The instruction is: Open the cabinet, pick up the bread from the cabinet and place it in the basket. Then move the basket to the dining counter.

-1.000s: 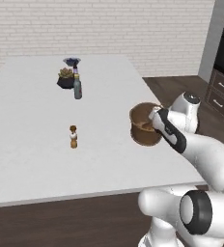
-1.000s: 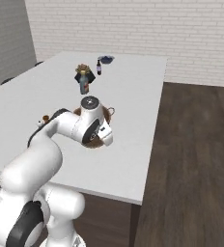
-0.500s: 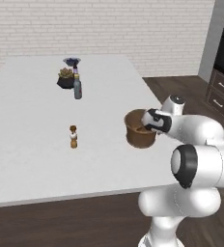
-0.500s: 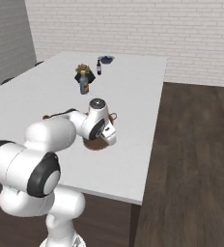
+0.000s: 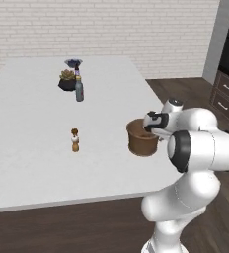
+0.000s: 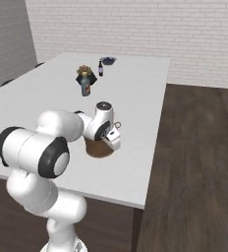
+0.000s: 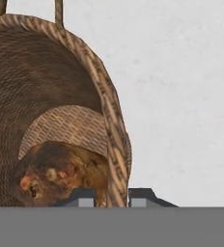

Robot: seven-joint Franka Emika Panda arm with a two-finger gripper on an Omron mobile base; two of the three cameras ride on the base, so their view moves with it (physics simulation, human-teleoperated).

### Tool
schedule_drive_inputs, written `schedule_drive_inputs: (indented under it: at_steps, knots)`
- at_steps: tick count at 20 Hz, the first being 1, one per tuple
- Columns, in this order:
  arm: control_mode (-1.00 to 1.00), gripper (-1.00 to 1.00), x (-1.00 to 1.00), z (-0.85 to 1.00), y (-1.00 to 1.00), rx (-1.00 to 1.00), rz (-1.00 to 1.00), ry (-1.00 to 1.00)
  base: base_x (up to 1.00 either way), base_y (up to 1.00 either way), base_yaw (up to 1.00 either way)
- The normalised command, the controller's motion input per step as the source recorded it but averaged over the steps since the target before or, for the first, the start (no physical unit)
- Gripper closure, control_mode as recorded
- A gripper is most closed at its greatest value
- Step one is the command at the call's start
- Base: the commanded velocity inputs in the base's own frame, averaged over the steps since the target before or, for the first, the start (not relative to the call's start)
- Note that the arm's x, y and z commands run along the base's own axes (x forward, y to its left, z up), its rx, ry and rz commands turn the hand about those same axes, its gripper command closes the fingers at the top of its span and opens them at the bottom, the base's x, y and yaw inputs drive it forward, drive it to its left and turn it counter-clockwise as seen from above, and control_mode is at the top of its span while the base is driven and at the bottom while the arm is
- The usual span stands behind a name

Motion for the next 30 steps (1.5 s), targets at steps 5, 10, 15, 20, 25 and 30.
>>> schedule_drive_inputs:
  at_steps: [5,10,15,20,25,30]
  knots:
    - [-1.00,1.00,0.00,-0.45,0.00,0.00,0.00,0.06,0.00,0.00,0.00]
    - [-1.00,-1.00,-0.05,-0.29,0.00,0.00,0.00,-0.01,0.00,0.00,0.00]
    - [-1.00,-1.00,-0.38,0.27,0.13,0.00,0.00,-0.19,0.00,0.00,0.00]
    - [-1.00,-1.00,-0.40,0.32,0.14,0.00,0.01,-0.24,0.00,0.00,0.00]
    - [-1.00,-1.00,-0.52,0.53,0.21,0.00,0.03,-0.26,0.00,0.00,0.00]
    - [-1.00,-1.00,-0.54,0.58,0.18,0.00,0.03,-0.19,0.00,0.00,0.00]
